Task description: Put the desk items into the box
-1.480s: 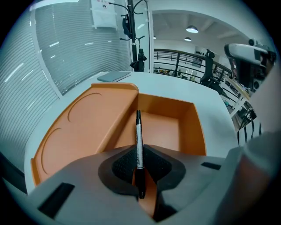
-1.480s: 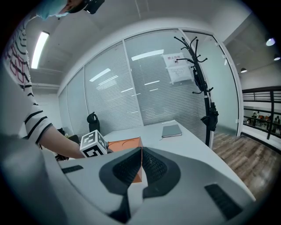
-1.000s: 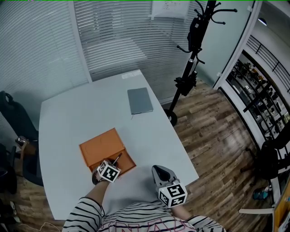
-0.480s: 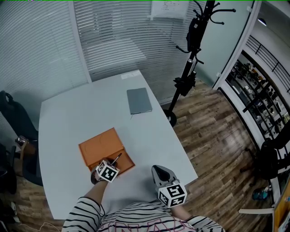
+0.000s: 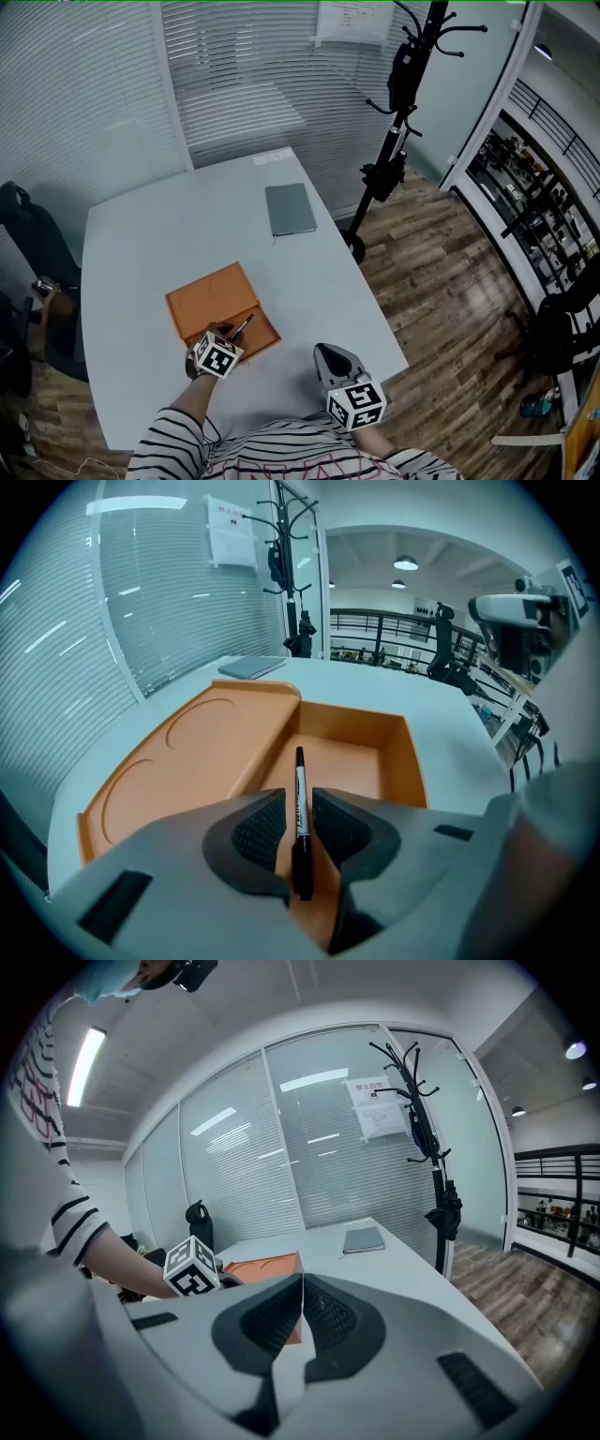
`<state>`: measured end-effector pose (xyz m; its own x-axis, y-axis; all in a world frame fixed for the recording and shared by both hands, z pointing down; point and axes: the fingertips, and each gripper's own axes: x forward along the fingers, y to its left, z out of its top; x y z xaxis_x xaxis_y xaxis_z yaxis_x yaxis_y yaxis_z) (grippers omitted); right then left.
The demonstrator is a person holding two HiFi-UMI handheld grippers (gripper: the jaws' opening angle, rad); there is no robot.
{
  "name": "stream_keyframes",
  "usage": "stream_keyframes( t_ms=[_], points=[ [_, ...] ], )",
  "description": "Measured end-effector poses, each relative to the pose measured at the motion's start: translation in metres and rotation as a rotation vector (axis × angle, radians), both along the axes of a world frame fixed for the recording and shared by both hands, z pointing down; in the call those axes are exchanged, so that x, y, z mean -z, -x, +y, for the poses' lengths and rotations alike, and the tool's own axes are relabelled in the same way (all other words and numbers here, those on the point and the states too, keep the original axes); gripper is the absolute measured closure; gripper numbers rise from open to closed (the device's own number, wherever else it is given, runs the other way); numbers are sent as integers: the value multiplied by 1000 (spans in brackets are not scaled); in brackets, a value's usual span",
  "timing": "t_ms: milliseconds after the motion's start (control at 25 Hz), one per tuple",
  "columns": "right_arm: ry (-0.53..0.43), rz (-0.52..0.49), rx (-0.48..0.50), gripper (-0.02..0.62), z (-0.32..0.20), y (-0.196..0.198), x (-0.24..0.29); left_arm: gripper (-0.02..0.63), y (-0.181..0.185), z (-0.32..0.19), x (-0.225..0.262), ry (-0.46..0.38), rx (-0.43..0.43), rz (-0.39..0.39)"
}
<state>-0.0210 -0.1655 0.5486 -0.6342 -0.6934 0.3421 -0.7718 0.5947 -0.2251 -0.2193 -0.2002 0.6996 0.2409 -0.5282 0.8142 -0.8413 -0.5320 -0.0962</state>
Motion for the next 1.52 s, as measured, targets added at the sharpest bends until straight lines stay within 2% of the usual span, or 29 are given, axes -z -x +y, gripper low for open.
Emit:
stream_keyframes(
  t_ms=[560,920,1160,1520],
  points=[
    [-21,10,7,569,36,11,9,515,8,25,66,-233,37,121],
    [-52,19,18,569,62,18,19,525,5,63,126,-396,47,215],
    [-49,15,35,569,77,32,22,554,11,93,160,-487,60,259],
    [-61,22,46,569,92,44,29,578,23,140,189,-570,130,329]
  ],
)
